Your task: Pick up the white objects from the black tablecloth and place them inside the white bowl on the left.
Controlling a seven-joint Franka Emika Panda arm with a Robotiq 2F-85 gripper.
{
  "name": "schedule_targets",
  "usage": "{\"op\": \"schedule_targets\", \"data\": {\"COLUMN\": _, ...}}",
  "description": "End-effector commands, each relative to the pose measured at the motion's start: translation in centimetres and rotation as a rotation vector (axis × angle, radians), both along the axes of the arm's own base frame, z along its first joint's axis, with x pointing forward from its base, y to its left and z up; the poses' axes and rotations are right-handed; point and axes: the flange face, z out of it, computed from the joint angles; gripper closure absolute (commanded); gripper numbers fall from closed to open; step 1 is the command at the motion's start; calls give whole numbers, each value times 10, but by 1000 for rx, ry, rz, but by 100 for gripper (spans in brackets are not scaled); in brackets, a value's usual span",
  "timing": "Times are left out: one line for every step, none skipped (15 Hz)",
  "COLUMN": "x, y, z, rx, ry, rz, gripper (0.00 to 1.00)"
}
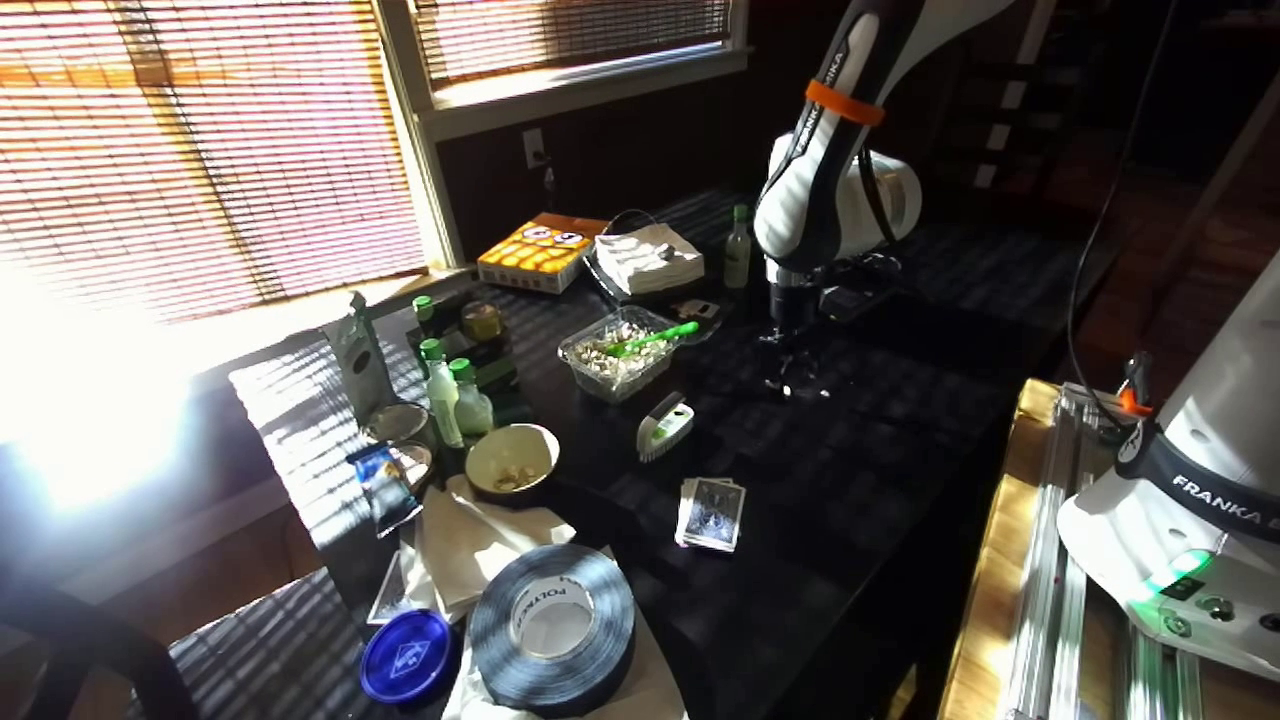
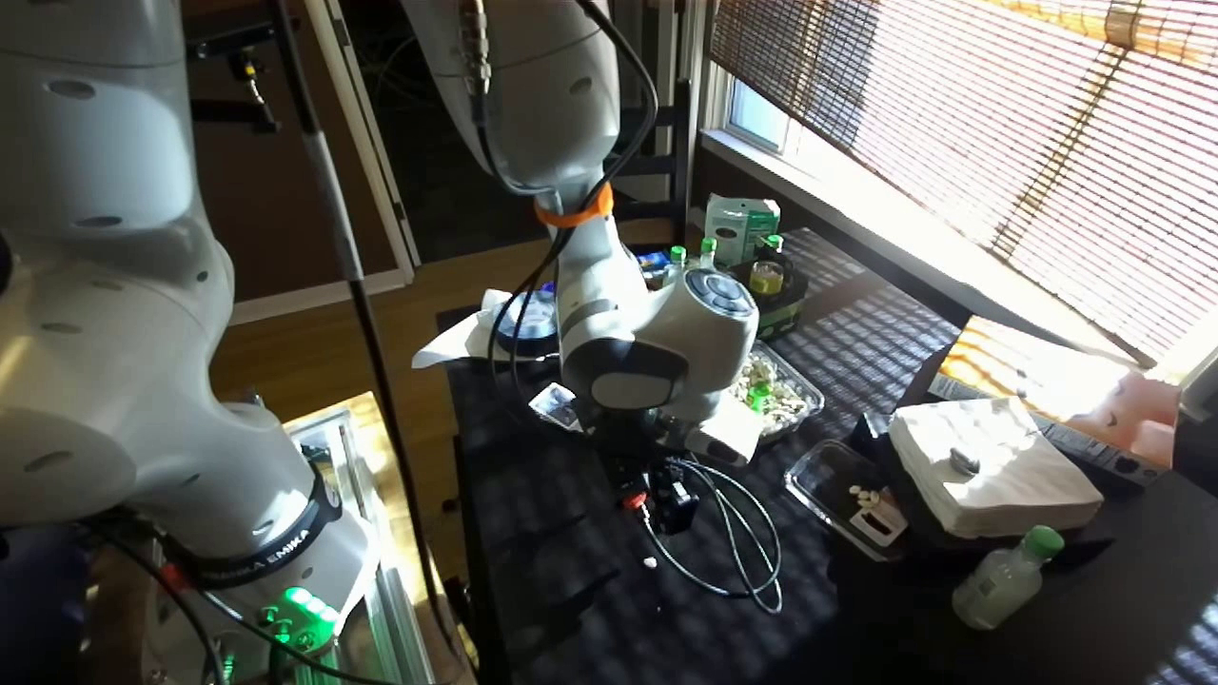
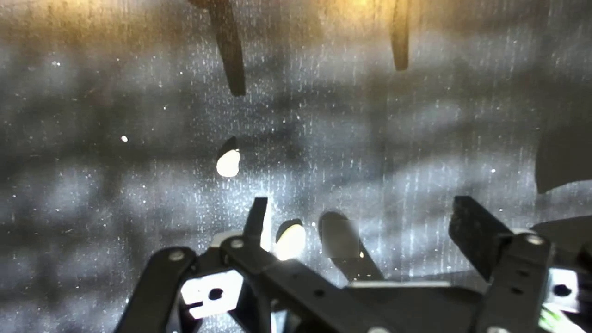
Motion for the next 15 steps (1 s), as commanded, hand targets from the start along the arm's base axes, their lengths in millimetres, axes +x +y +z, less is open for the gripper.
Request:
{"op": "schedule_targets", "data": {"x": -4, "y": -10, "z": -6, "rx": -21, "ry": -26, "rz": -104, "gripper": 0}}
{"op": "schedule_targets", "data": {"x": -5, "y": -11, "z": -7, "rx": -13, "ry": -28, "rz": -107, "gripper": 0}}
{"op": "schedule_targets", "data": {"x": -4, "y": -11, "z": -8, "rx": 4, "ry": -26, "rz": -103, "gripper": 0}}
{"op": "schedule_targets", "data": {"x": -5, "y": -13, "z": -9, "rx": -1, "ry": -20, "rz": -112, "gripper": 0}}
{"op": "schedule_targets", "data": {"x": -6, "y": -14, "z": -11, "rx": -1, "ry": -19, "rz": -115, "gripper": 0}}
{"op": "schedule_targets", "data": {"x": -6, "y": -14, "z": -12, "rx": -4, "ry": -17, "rz": -114, "gripper": 0}}
{"op": "schedule_targets", "data": {"x": -6, "y": -14, "z": -13, "rx": -17, "ry": -23, "rz": -116, "gripper": 0}}
{"op": "schedule_targets", "data": {"x": -6, "y": -15, "z": -13, "rx": -27, "ry": -34, "rz": -124, "gripper": 0}}
{"op": "schedule_targets", "data": {"x": -5, "y": -16, "z": -14, "rx": -30, "ry": -50, "rz": -137, "gripper": 0}}
{"op": "schedule_targets", "data": {"x": -4, "y": -17, "z": -14, "rx": -40, "ry": -61, "rz": -147, "gripper": 0}}
{"op": "schedule_targets", "data": {"x": -2, "y": -16, "z": -16, "rx": -51, "ry": -70, "rz": -155, "gripper": 0}}
{"op": "schedule_targets", "data": {"x": -2, "y": -16, "z": -18, "rx": -61, "ry": -75, "rz": -162, "gripper": 0}}
{"op": "schedule_targets", "data": {"x": -1, "y": -15, "z": -19, "rx": -45, "ry": -66, "rz": -160, "gripper": 0}}
{"op": "schedule_targets", "data": {"x": 0, "y": -11, "z": -17, "rx": 7, "ry": -45, "rz": -119, "gripper": 0}}
{"op": "schedule_targets", "data": {"x": -4, "y": -14, "z": -16, "rx": -36, "ry": -54, "rz": -131, "gripper": 0}}
